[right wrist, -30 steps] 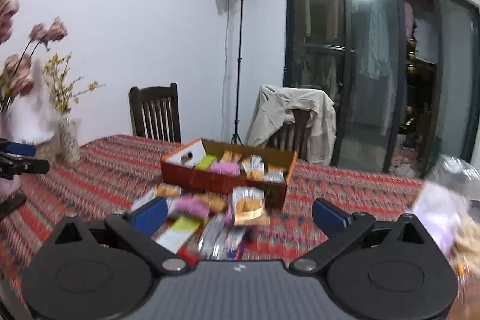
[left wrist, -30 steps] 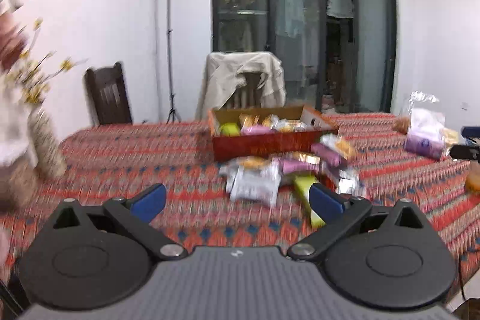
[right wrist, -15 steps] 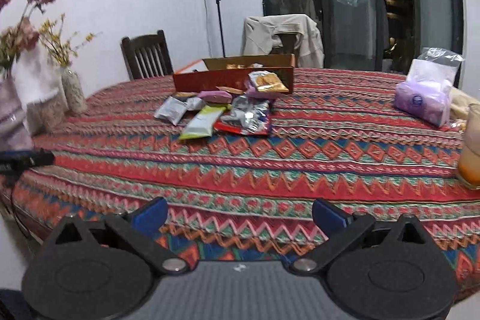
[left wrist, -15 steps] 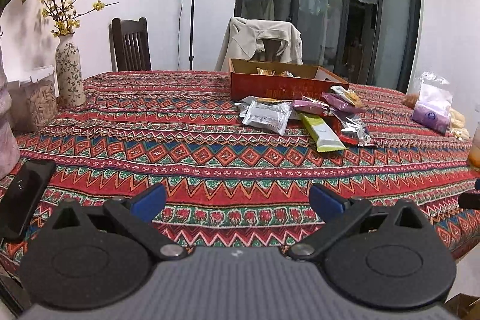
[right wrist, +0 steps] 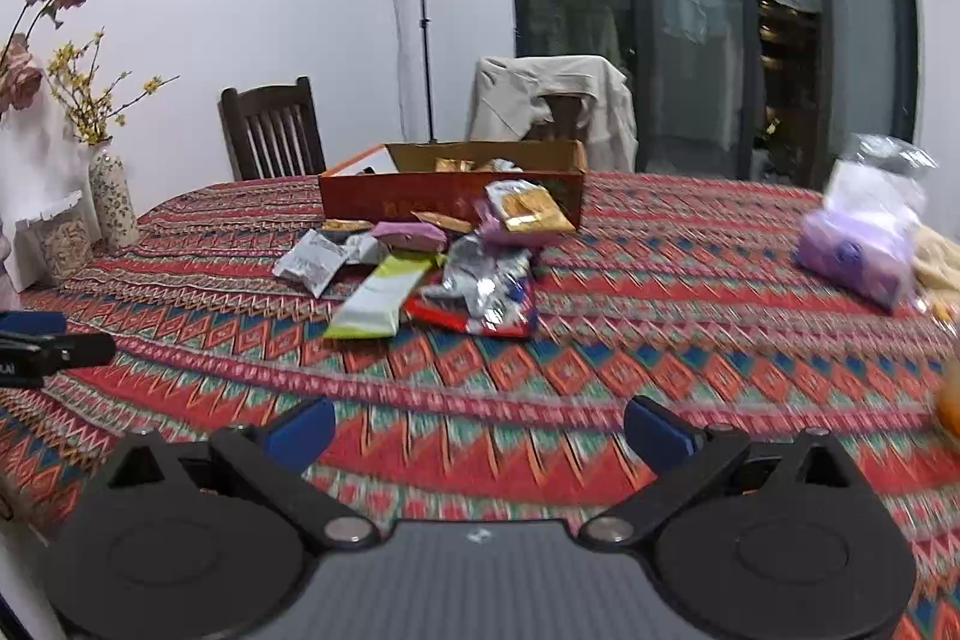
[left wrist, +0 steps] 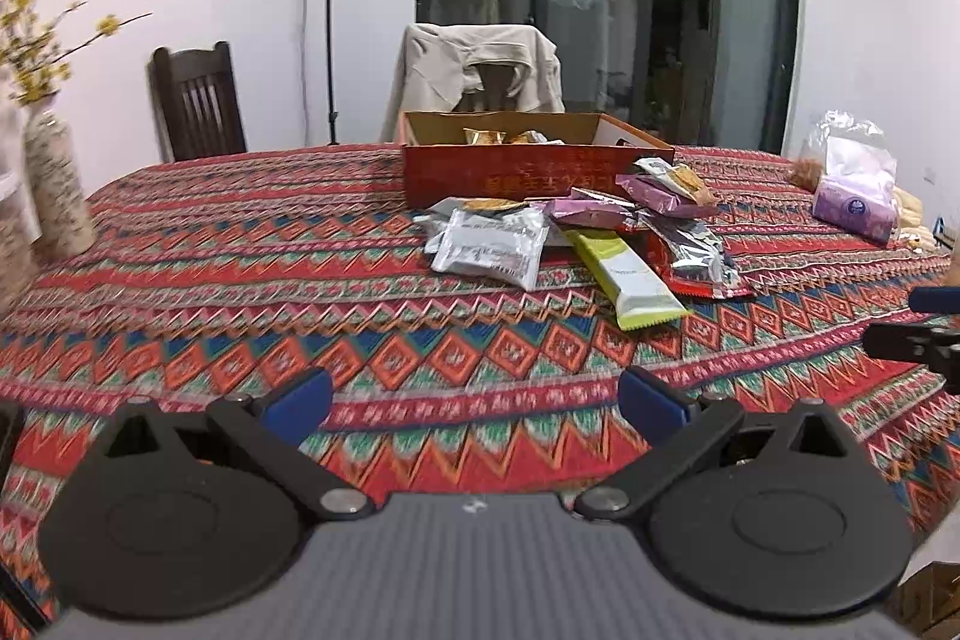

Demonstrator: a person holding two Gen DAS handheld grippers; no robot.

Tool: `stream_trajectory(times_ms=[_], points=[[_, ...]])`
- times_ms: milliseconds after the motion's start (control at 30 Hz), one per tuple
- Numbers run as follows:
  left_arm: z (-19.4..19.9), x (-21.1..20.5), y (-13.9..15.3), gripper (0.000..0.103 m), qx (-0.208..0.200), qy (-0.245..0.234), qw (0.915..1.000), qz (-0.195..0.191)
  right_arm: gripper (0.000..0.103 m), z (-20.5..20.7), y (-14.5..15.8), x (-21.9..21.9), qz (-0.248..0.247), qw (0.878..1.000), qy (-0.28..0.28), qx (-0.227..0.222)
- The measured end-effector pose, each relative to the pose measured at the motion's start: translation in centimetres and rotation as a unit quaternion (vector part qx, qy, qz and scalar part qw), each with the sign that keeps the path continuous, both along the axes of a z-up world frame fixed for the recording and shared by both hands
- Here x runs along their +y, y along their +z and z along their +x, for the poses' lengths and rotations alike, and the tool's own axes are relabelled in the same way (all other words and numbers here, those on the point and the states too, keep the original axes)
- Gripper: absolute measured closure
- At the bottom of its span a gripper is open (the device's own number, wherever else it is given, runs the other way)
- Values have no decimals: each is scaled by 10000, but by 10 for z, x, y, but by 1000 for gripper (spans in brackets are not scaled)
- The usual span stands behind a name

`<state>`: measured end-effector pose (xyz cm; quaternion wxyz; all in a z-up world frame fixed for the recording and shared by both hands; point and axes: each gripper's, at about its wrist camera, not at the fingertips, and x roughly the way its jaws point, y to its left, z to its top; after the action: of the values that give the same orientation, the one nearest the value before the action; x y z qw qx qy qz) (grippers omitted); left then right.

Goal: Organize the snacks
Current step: 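Grasp a white cracker packet with the left tool while the right tool grasps a silver-blue packet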

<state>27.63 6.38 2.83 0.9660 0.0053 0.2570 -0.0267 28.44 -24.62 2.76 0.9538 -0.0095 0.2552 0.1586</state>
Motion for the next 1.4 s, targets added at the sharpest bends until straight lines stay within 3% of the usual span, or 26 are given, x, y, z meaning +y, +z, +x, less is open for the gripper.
stream_trajectory(times_ms=[467,600,700,800,833,867,967,1067,1267,1400], points=[[153,4,-15,0,441,-218,9988,52,2,134,-14,35,-150,9995,232,149],[193,5,-25,0,575,-389,9975,141,11,171,-22,42,-155,9991,280,285],[208,-2,-34,0,528,-635,9965,151,11,189,-27,45,-53,9991,290,305],[217,-9,-42,0,465,-634,9967,211,13,202,-35,51,-86,9994,196,270],[218,-9,-44,6,471,-601,9968,242,16,205,-37,52,-114,9993,199,285],[218,-9,-44,21,477,-592,9967,269,23,207,-40,54,-158,9991,214,324],[214,-7,-43,35,369,-730,9964,202,35,210,-45,51,-79,9983,312,487],[209,-8,-39,43,431,-761,9958,260,39,207,-44,52,-134,9983,320,466],[168,-7,-25,48,381,-802,9958,223,44,176,-40,42,-209,9969,445,616],[124,-1,-19,48,419,-625,9971,-126,45,135,-36,29,-99,9951,532,825]])
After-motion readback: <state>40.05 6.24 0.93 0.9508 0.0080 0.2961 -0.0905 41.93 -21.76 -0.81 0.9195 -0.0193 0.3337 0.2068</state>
